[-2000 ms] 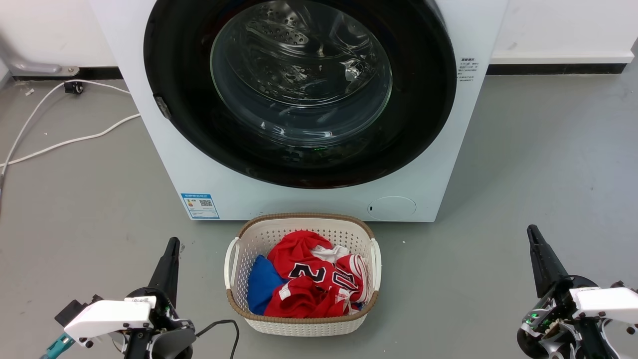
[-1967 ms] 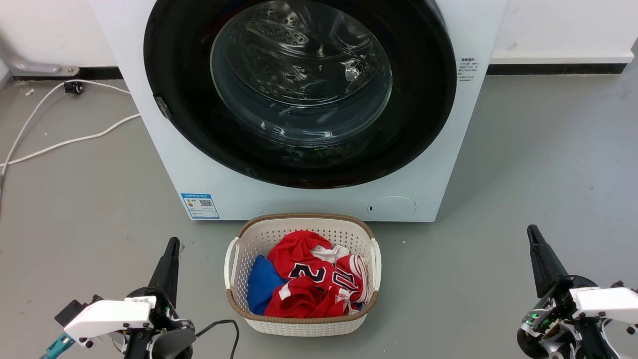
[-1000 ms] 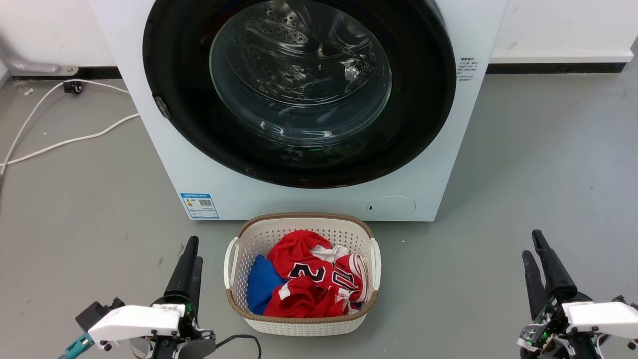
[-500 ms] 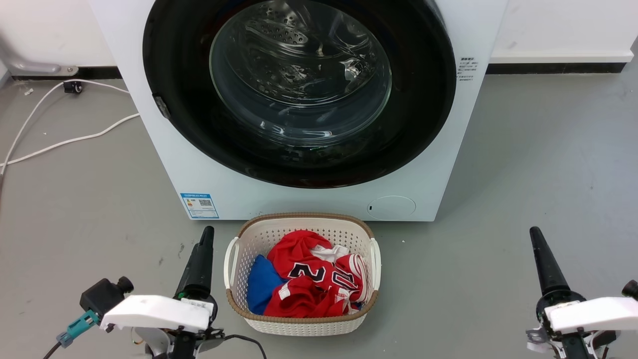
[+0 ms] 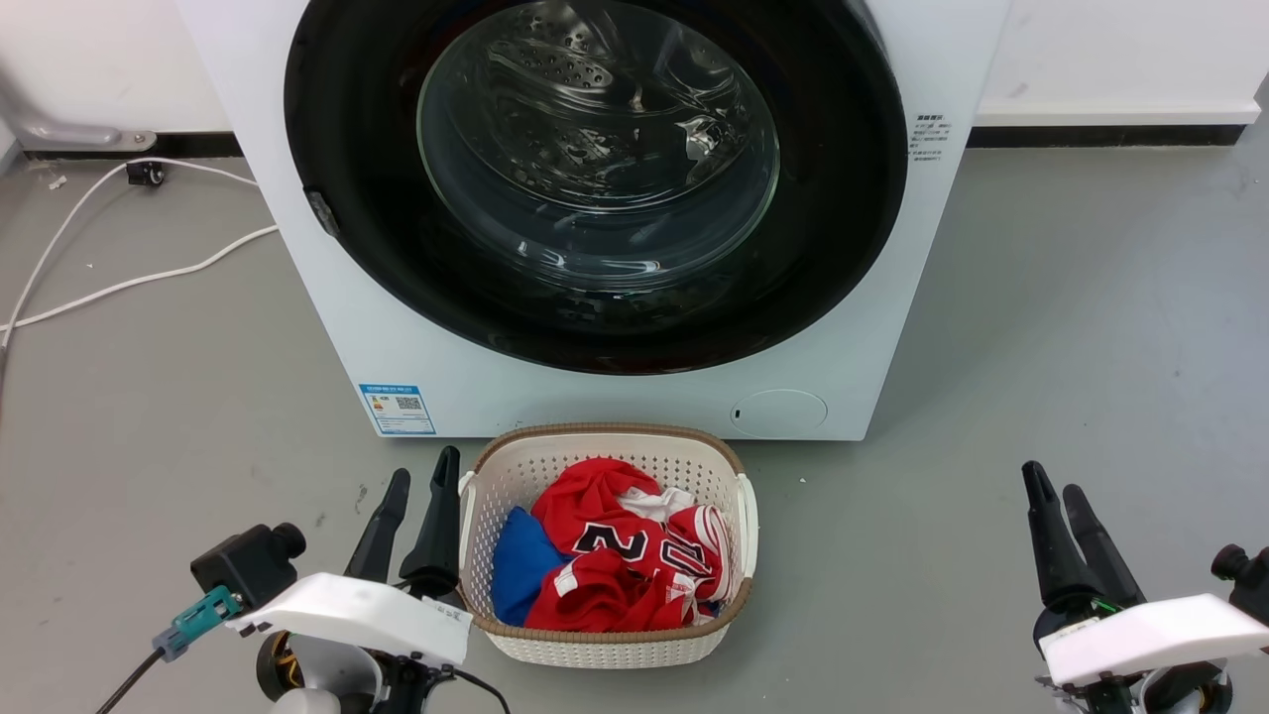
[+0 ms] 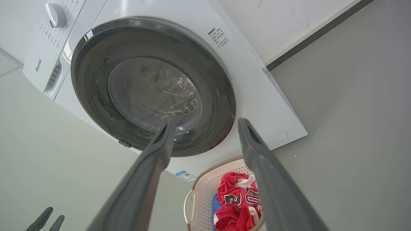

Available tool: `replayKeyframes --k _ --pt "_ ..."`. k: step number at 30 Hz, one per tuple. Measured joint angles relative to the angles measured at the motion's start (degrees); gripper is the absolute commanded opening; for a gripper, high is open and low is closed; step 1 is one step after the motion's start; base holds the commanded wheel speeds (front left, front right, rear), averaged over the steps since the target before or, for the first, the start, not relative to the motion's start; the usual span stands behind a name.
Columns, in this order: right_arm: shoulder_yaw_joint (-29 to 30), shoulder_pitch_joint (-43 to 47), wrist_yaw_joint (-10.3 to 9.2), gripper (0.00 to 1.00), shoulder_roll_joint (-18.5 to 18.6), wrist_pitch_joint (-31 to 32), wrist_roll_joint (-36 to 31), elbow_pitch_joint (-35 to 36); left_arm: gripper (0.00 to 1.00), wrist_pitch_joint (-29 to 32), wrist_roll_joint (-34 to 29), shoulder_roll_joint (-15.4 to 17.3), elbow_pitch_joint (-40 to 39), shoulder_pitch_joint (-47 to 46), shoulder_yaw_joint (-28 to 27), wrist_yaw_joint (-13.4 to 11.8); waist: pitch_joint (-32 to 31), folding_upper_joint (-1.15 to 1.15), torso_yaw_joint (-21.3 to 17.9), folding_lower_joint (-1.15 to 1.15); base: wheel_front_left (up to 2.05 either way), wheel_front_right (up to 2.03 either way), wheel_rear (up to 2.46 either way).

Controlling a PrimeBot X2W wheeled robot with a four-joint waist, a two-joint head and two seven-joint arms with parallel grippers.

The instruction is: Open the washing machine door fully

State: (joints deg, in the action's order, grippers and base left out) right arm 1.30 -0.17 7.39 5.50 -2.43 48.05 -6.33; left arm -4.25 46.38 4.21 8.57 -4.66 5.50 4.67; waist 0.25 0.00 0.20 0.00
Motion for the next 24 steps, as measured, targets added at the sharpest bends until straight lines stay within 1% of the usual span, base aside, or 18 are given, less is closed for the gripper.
replayKeyframes --k 13,14,16,24 --pt "-0.77 0.99 0.0 1.0 0.22 0.22 -9.82 1.51 1.0 -2.13 -9.83 2.41 -0.27 -0.01 3.33 -2.78 -0.1 0.0 0.34 0.0 0.0 0.0 0.0" --pt "-0.79 1.4 0.0 1.0 0.26 0.4 -11.45 1.75 1.0 -2.53 -11.23 2.69 -0.27 -0.01 3.68 -3.23 -0.14 0.0 0.39 0.0 0.0 0.0 0.0" --pt "-0.76 1.53 0.0 1.0 0.27 0.43 -12.09 1.81 1.0 -2.67 -11.91 2.81 -0.24 -0.01 3.87 -3.35 -0.16 0.0 0.43 0.0 0.0 0.0 0.0" --pt "-0.69 1.72 0.01 1.0 0.48 0.46 -18.39 2.72 1.0 -3.96 -16.6 3.88 0.0 -0.01 5.52 -4.25 -0.25 0.0 0.74 0.0 0.0 0.0 0.0"
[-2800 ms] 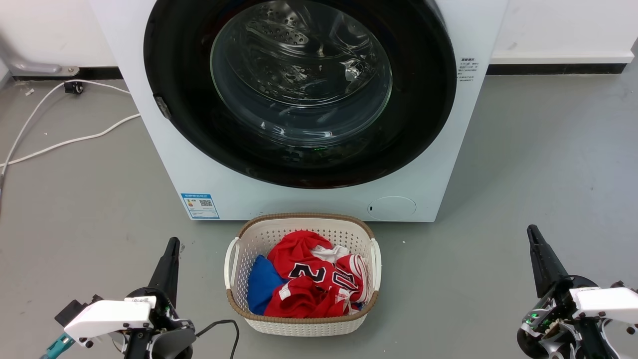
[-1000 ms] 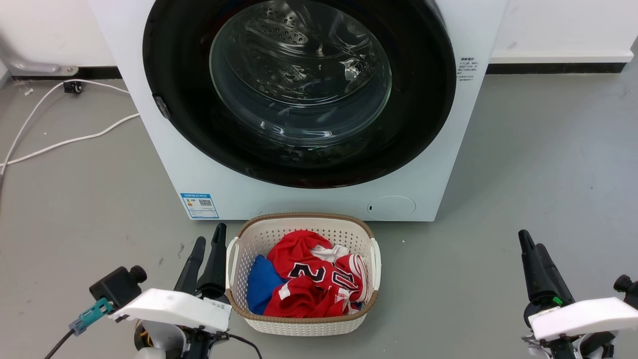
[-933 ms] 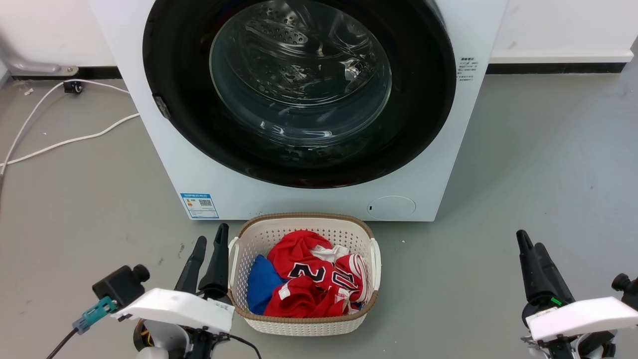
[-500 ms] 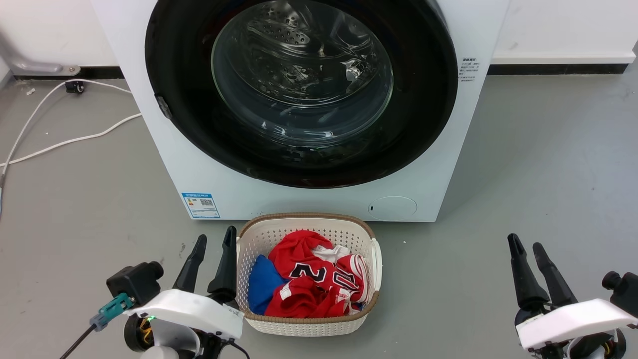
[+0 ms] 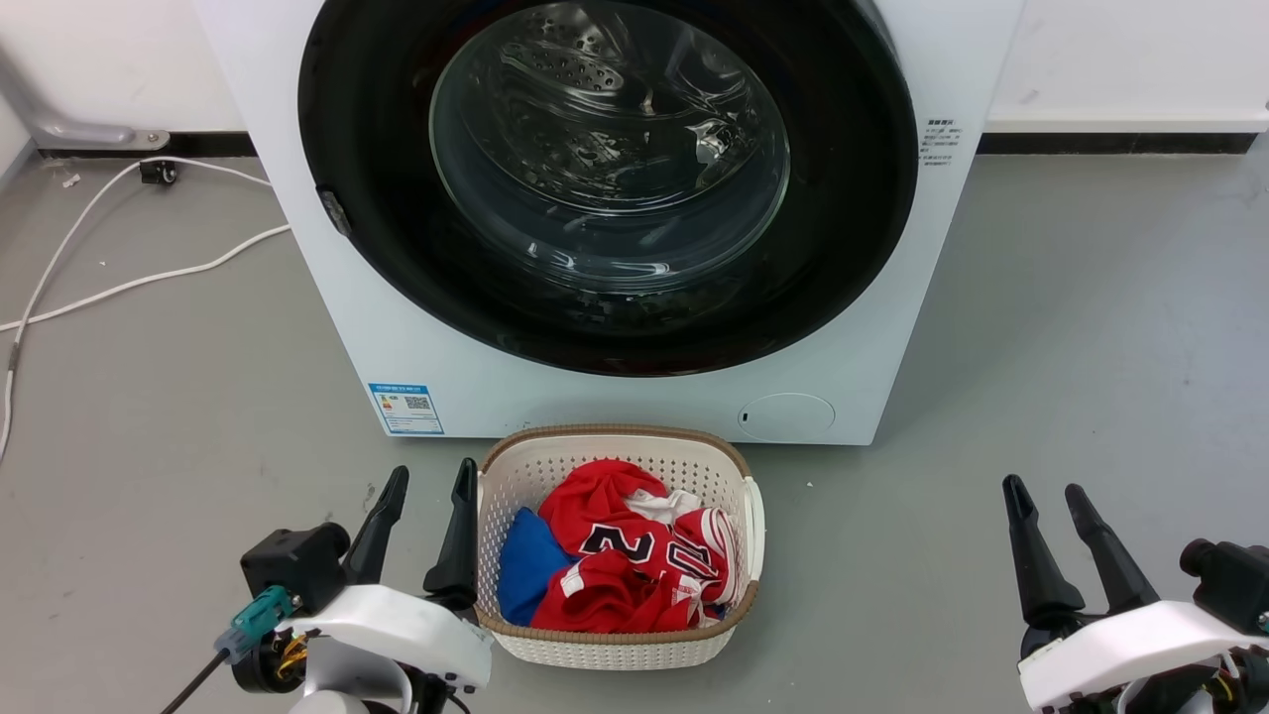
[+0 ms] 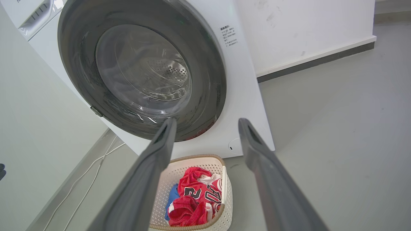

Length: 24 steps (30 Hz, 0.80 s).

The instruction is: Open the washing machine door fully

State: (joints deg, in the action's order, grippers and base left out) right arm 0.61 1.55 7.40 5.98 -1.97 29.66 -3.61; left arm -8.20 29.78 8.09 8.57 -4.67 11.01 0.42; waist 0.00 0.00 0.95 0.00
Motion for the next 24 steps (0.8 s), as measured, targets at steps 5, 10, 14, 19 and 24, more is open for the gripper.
replayKeyframes --k 5,10,14,19,24 --pt "-0.18 0.57 0.0 1.0 0.09 -0.2 -3.52 0.8 1.0 -0.64 -2.75 0.32 0.18 0.0 0.79 -0.48 -0.05 0.0 0.14 0.0 0.0 0.0 0.0" --pt "-0.19 0.97 0.0 1.0 0.09 -0.53 -6.66 1.58 1.0 -1.35 -4.97 0.46 0.47 -0.01 1.33 -0.68 -0.14 0.0 0.15 0.0 0.0 0.0 0.0" --pt "-0.04 1.26 0.0 1.0 -0.02 -0.77 -8.68 2.04 1.0 -1.85 -6.7 0.55 0.77 -0.01 1.47 -0.68 -0.29 0.0 0.14 0.0 0.0 0.0 0.0" --pt "0.29 2.08 0.0 1.0 -0.57 -1.18 -10.91 2.75 1.0 -2.54 -8.43 0.55 1.63 -0.01 1.41 -0.44 -0.34 0.0 0.12 0.0 0.0 0.0 0.0" --pt "0.34 2.19 0.01 1.0 -0.74 -1.41 -13.46 3.38 1.0 -3.12 -10.22 0.38 2.29 -0.13 1.24 -0.08 -0.25 0.0 0.13 0.0 0.0 0.0 0.0"
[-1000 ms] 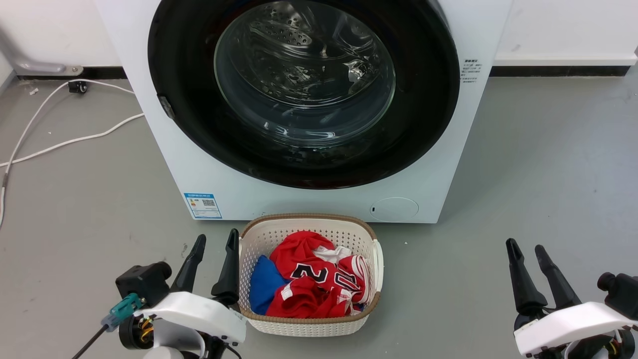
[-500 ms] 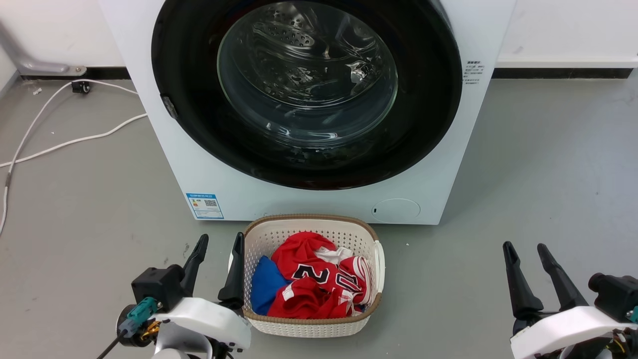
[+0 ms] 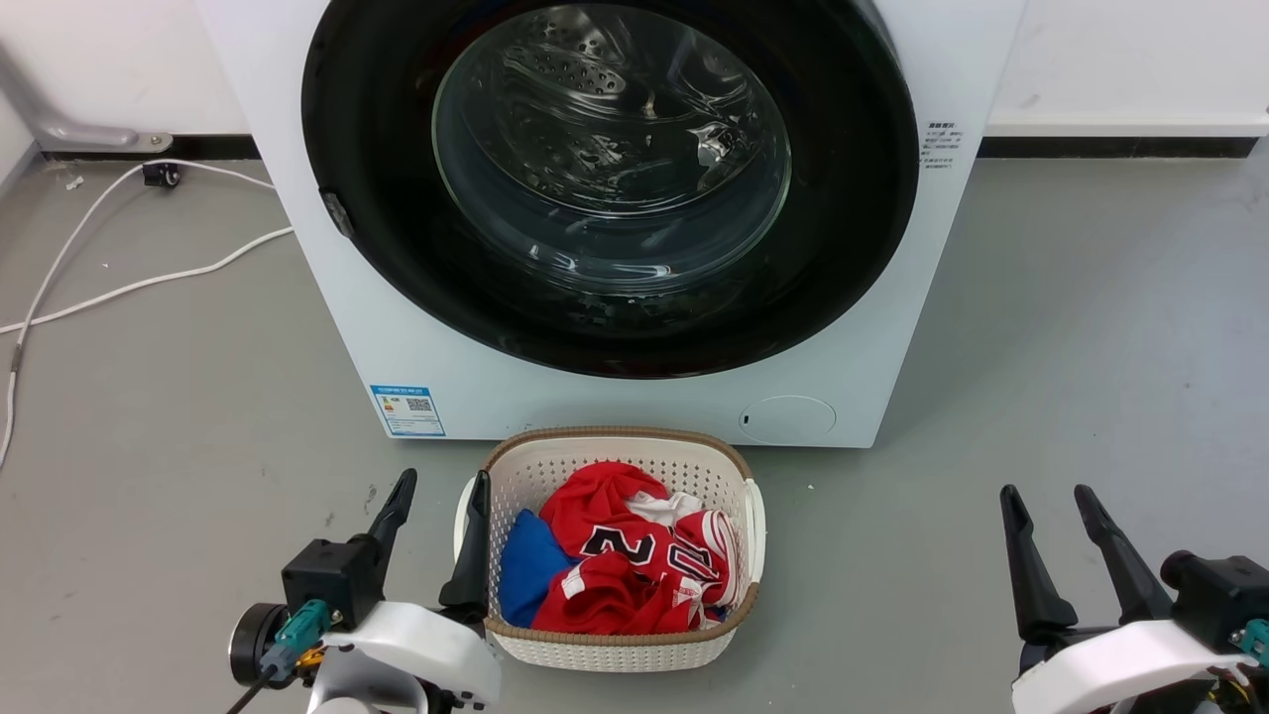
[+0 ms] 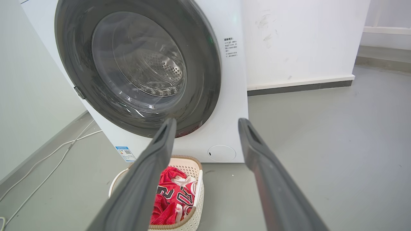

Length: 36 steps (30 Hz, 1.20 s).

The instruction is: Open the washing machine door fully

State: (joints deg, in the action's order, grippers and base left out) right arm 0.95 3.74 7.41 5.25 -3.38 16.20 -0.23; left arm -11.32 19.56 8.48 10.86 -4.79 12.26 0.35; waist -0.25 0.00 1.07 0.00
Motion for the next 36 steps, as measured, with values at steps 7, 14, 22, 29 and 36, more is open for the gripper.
replayKeyframes --k 7,14,22,29,36 --pt "-0.03 0.38 0.0 1.0 -0.35 -0.44 -3.2 0.44 1.0 -0.96 -3.02 -0.31 0.71 -0.07 -0.26 0.44 0.08 0.0 0.0 0.0 0.0 0.0 0.0" --pt "-0.14 0.85 0.01 1.0 -0.62 -0.98 -5.66 0.99 1.0 -1.59 -5.65 -1.08 1.09 -0.08 -0.86 1.16 0.14 0.0 -0.06 0.0 0.0 0.0 0.0" --pt "0.16 1.04 0.08 1.0 -1.09 -1.57 -7.92 1.21 1.0 -2.48 -7.16 -2.29 1.25 -0.08 -2.37 2.35 0.14 0.0 -0.16 0.0 0.0 0.0 0.0" --pt "0.24 1.16 0.09 1.0 -1.46 -2.11 -10.23 1.25 1.0 -3.09 -8.81 -3.45 1.52 -0.07 -3.6 3.43 0.09 0.0 -0.22 0.0 0.0 0.0 0.0" --pt "0.23 1.21 0.09 1.0 -1.75 -2.72 -11.34 0.98 1.0 -3.67 -10.57 -4.04 1.92 -0.07 -4.45 4.21 0.01 0.0 -0.36 0.0 0.0 0.0 0.0"
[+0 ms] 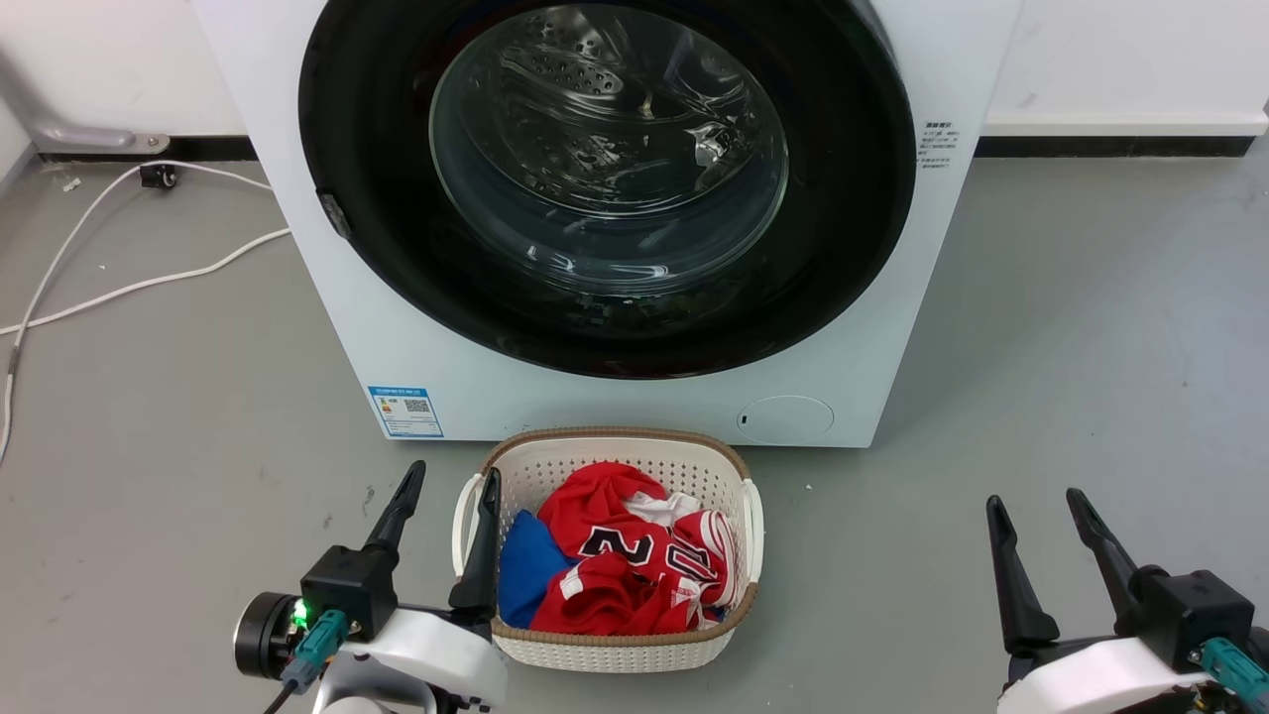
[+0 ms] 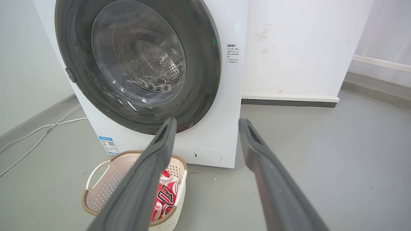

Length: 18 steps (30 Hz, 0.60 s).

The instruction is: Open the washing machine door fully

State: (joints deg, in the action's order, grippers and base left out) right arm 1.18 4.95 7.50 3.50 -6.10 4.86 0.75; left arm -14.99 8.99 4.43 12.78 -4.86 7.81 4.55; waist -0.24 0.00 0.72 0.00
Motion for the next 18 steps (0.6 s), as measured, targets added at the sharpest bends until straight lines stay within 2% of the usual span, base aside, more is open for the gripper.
replayKeyframes --k 18 --pt "0.35 -0.23 0.0 1.0 -0.21 -0.99 0.79 -2.29 1.0 -0.07 -0.52 -1.04 1.05 0.0 -1.98 1.27 -0.15 0.0 -0.01 0.0 0.0 0.0 0.0"
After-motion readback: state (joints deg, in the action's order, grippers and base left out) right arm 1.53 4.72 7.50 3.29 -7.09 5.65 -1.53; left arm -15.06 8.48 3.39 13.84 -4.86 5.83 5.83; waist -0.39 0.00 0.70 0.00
